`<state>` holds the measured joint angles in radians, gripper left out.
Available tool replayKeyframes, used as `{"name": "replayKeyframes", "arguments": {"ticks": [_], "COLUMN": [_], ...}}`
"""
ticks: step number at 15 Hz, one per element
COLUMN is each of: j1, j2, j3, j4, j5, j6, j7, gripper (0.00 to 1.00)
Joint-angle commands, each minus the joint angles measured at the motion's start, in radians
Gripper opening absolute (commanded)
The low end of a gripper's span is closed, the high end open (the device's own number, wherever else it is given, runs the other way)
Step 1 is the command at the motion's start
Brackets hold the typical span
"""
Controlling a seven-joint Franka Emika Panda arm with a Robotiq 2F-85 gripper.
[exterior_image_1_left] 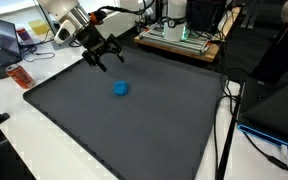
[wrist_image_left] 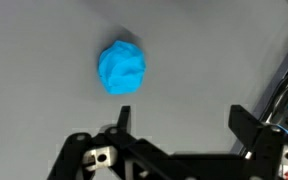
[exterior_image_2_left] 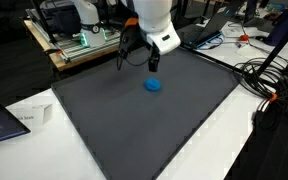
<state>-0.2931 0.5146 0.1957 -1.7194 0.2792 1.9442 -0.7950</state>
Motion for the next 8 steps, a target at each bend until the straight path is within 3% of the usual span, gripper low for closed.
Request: {"name": "replayKeyframes", "arguments": {"ticks": [1, 6, 7, 8], "j1": [0.089, 0.169, 0.134, 0.147], "j2": [0.033, 0.038, 0.034, 0.035], "j3": [-0.071, -0.123, -0.094, -0.102], "j4": [0.036, 0.020, 0.014, 0.014], "j5": [0.011, -0.042, -0.012, -0.019], "j6": [0.050, 0.100, 0.093, 0.093], "j7": [0.138, 0.400, 0.294, 0.337], "gripper": [1.00, 1.00, 1.00, 1.00]}}
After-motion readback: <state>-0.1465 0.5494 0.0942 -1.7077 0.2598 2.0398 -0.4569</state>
